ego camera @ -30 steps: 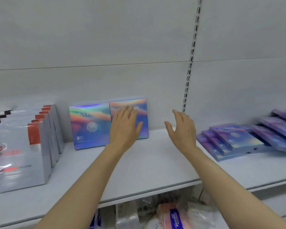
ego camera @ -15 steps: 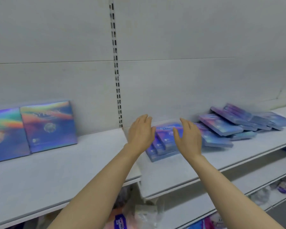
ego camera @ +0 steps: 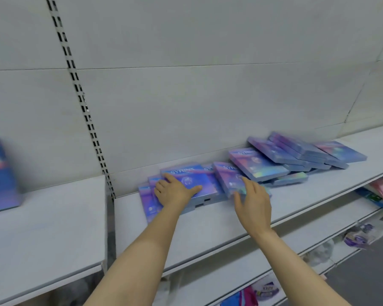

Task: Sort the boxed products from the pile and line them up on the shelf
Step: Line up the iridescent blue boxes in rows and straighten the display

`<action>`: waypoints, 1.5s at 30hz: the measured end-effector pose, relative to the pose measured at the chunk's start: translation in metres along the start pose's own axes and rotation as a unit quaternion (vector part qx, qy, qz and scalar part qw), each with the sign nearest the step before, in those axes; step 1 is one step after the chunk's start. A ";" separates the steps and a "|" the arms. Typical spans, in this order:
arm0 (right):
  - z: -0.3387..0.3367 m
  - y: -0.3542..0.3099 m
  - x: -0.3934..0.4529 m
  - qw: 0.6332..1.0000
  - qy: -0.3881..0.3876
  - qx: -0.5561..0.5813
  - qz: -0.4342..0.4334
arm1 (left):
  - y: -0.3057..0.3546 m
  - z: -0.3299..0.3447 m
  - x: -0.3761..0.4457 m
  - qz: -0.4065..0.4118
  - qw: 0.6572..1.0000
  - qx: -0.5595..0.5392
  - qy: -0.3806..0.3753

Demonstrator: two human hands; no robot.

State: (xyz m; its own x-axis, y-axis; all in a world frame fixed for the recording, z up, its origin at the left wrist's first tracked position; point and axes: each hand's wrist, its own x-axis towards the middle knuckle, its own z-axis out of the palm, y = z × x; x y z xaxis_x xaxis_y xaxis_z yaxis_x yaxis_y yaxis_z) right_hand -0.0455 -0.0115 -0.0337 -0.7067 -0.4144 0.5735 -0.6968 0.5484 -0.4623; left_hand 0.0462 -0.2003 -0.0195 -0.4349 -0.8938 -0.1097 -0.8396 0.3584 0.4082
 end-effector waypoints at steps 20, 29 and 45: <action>-0.014 0.048 0.067 0.784 -0.229 0.367 0.446 | -0.022 -0.008 0.006 -0.054 0.934 -0.353 -0.026; -0.027 0.035 0.022 0.676 -0.168 0.517 0.497 | -0.043 -0.062 -0.029 0.009 0.838 -0.504 0.212; -0.013 -0.130 -0.057 0.714 -0.102 0.629 0.290 | -0.179 -0.174 -0.056 0.126 0.660 -0.683 0.285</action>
State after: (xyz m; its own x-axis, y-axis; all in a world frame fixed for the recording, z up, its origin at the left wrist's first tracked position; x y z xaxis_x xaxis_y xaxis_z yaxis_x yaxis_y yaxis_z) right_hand 0.0872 -0.0498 0.0032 -0.8355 -0.5494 -0.0126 0.2514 -0.3618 -0.8977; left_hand 0.2778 -0.2611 0.0716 0.0164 -0.9480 0.3178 0.4829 0.2858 0.8277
